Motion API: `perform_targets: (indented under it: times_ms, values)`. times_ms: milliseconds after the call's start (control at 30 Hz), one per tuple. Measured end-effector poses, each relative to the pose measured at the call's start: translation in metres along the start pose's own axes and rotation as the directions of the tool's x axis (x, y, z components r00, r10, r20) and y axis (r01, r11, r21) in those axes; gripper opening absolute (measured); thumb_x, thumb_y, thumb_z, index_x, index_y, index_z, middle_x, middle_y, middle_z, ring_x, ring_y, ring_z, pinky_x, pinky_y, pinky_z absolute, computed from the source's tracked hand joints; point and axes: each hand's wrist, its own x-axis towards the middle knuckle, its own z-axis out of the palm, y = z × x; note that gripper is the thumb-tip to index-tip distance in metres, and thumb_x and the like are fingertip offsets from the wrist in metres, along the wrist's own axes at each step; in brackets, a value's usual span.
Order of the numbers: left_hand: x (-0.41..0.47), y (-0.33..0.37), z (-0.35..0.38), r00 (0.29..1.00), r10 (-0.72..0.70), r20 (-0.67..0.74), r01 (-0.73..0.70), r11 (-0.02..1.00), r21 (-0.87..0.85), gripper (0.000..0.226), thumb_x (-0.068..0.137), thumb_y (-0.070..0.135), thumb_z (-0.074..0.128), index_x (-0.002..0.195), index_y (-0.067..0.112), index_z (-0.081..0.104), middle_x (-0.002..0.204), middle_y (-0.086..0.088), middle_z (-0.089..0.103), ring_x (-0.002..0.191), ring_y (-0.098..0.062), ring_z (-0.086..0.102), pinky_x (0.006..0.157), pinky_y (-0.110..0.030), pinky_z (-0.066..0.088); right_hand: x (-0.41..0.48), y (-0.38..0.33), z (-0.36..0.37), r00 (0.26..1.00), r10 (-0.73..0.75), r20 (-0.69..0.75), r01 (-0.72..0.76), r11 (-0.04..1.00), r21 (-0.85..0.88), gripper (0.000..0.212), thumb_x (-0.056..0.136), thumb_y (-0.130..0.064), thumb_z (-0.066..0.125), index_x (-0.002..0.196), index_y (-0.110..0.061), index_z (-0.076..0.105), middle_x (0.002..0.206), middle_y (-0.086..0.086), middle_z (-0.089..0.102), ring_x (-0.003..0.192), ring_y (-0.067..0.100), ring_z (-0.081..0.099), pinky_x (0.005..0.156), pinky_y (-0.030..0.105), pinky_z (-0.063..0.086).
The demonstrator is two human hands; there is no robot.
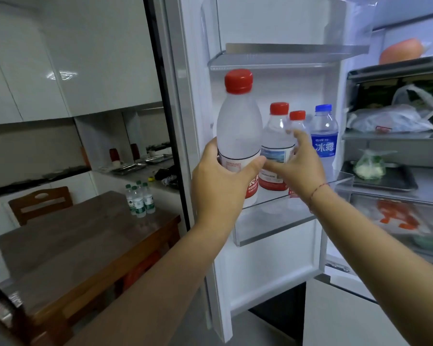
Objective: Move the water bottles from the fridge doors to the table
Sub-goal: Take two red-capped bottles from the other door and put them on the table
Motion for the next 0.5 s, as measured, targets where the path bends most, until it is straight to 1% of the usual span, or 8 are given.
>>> perform_targets:
  times_ms: [67,133,167,233,300,400,500]
  values:
    - [0.001,0.003,-0.003,1.000,-0.011,-0.011,0.011,1.000,-0.014,0.057,0.065,0.042,0.082,0.115,0.027,0.060,0.107,0.012,0.069,0.095,-0.007,0.065,0.075,-0.018,0.054,-0.002,-0.012,-0.013,0.997,-0.041,-0.060,0.047,0.993,0.108,0.078,0.067,-0.031,0.082,0.132,-0.028,0.039,0.123,-0.002,0.061,0.109,0.019,0.062,0.092,0.045,0.054]
    - [0.003,0.007,-0.006,0.999,-0.024,-0.042,0.022,0.999,-0.040,0.053,0.065,0.041,0.083,0.111,0.027,0.061,0.102,0.013,0.069,0.092,-0.005,0.065,0.075,-0.021,0.054,-0.004,-0.031,-0.028,0.989,-0.086,-0.118,0.108,0.974,0.197,0.079,0.065,-0.029,0.083,0.131,-0.026,0.041,0.118,-0.004,0.062,0.104,0.013,0.064,0.092,0.041,0.054]
    - [0.004,0.010,-0.009,0.998,-0.033,-0.058,0.030,0.998,-0.054,0.050,0.065,0.040,0.083,0.108,0.027,0.061,0.097,0.015,0.068,0.089,-0.003,0.065,0.073,-0.021,0.054,-0.007,-0.041,-0.035,0.985,-0.111,-0.133,0.138,0.966,0.219,0.079,0.064,-0.030,0.082,0.131,-0.025,0.041,0.117,-0.005,0.062,0.104,0.012,0.063,0.092,0.040,0.054]
    - [0.004,0.016,-0.015,0.995,-0.050,-0.086,0.044,0.996,-0.074,0.045,0.066,0.041,0.083,0.103,0.031,0.059,0.089,0.021,0.063,0.085,0.002,0.063,0.069,-0.018,0.050,-0.016,-0.060,-0.049,0.979,-0.157,-0.128,0.181,0.961,0.207,0.081,0.060,-0.039,0.079,0.131,-0.026,0.041,0.118,-0.006,0.061,0.106,0.011,0.062,0.092,0.039,0.053]
    - [0.002,0.020,-0.026,0.992,-0.059,-0.112,0.048,0.994,-0.094,0.044,0.067,0.041,0.082,0.103,0.034,0.057,0.087,0.024,0.061,0.085,0.002,0.062,0.069,-0.018,0.048,-0.028,-0.073,-0.056,0.980,-0.182,-0.076,0.194,0.960,0.200,0.083,0.058,-0.043,0.077,0.131,-0.027,0.040,0.118,-0.006,0.061,0.107,0.012,0.062,0.092,0.039,0.053]
    - [-0.006,0.019,-0.051,0.988,-0.066,-0.140,0.050,0.992,-0.114,0.039,0.068,0.041,0.081,0.099,0.039,0.057,0.088,0.024,0.063,0.085,0.002,0.064,0.068,-0.018,0.049,-0.049,-0.081,-0.052,0.984,-0.171,0.047,0.155,0.957,0.245,0.086,0.056,-0.041,0.081,0.131,-0.024,0.042,0.112,-0.003,0.065,0.101,0.011,0.065,0.089,0.039,0.054]
    - [-0.016,0.007,-0.081,0.985,-0.077,-0.155,0.062,0.993,-0.102,0.040,0.069,0.039,0.080,0.102,0.036,0.058,0.096,0.020,0.066,0.089,-0.002,0.066,0.074,-0.023,0.054,-0.071,-0.085,-0.031,0.976,-0.139,0.167,0.091,0.958,0.271,0.088,0.055,-0.039,0.079,0.133,-0.022,0.043,0.115,0.000,0.066,0.102,0.015,0.066,0.091,0.042,0.054]
